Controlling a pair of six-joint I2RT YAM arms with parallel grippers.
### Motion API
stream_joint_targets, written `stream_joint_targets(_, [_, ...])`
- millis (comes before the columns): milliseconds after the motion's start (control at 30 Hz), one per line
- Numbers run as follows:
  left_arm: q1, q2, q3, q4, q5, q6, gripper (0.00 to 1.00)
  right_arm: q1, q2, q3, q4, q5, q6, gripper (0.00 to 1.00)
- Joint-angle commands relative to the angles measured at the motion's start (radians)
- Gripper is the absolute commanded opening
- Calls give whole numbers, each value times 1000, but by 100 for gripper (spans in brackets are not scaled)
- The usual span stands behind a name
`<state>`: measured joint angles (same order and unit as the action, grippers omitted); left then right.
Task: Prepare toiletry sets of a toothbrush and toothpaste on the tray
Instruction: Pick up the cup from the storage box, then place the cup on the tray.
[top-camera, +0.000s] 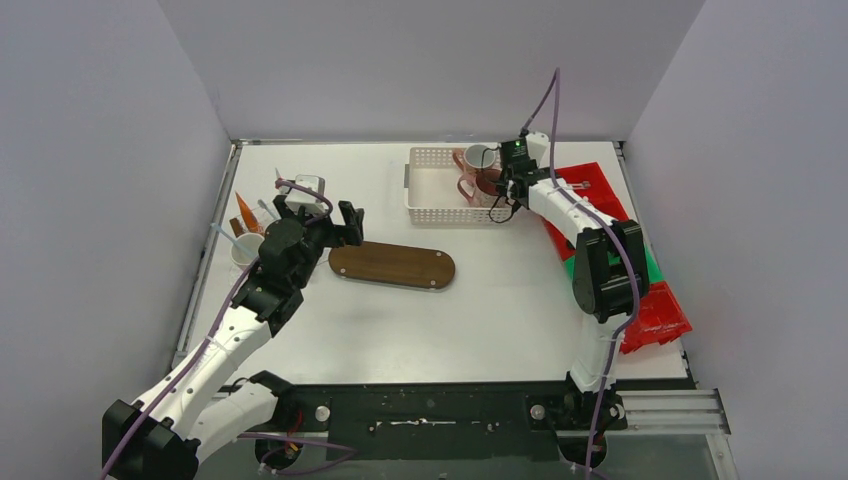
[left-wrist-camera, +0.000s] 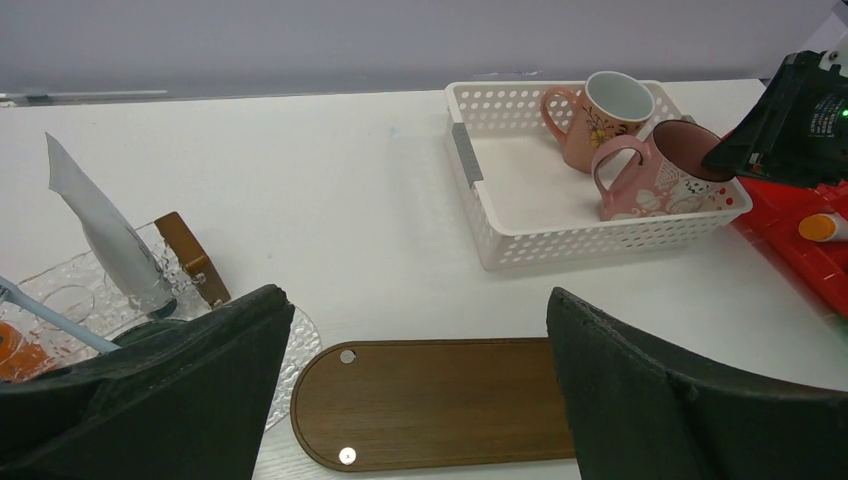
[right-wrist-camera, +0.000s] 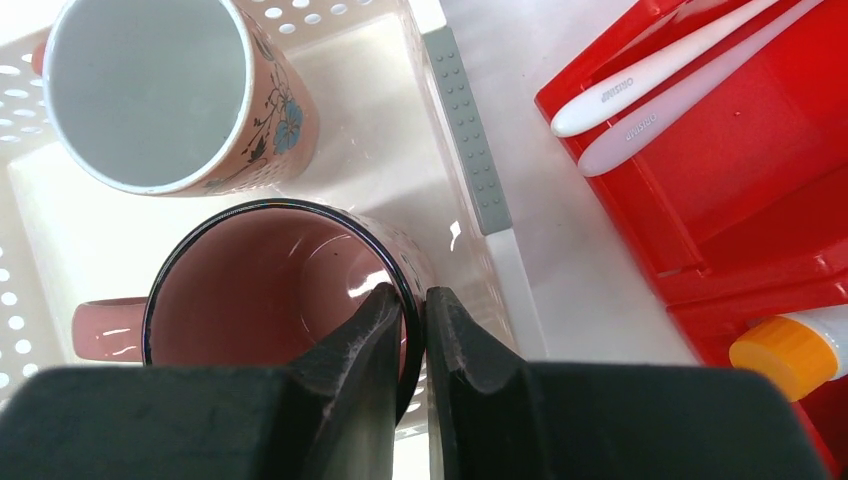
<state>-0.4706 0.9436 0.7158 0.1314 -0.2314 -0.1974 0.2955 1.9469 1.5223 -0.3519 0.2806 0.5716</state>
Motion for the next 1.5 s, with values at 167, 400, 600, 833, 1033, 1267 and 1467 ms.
stream_joint_targets(167, [-5, -2, 24, 58, 39, 10, 97, 1, -128, 91, 34, 3, -108, 0])
stream_joint_targets(400, [-5, 3, 29, 54, 60, 9, 97, 13, -218, 79, 49, -60, -207, 0])
stream_joint_targets(600, [-5, 4, 35, 49, 89, 9, 97, 45, -297, 65, 60, -124, -306, 0])
stream_joint_targets(833, [-4, -3, 39, 43, 103, 10, 97, 136, -349, 33, 68, -243, -438, 0])
stream_joint_targets(1033, [-3, -7, 44, 43, 153, 6, 97, 208, -350, 3, 84, -385, -517, 0])
stream_joint_targets(1267, [-2, -19, 51, 34, 149, 0, 97, 283, -301, -20, 153, -522, -550, 0])
stream_joint_targets(1467, [18, -43, 52, 12, 59, 2, 97, 355, -222, -5, 233, -608, -560, 0])
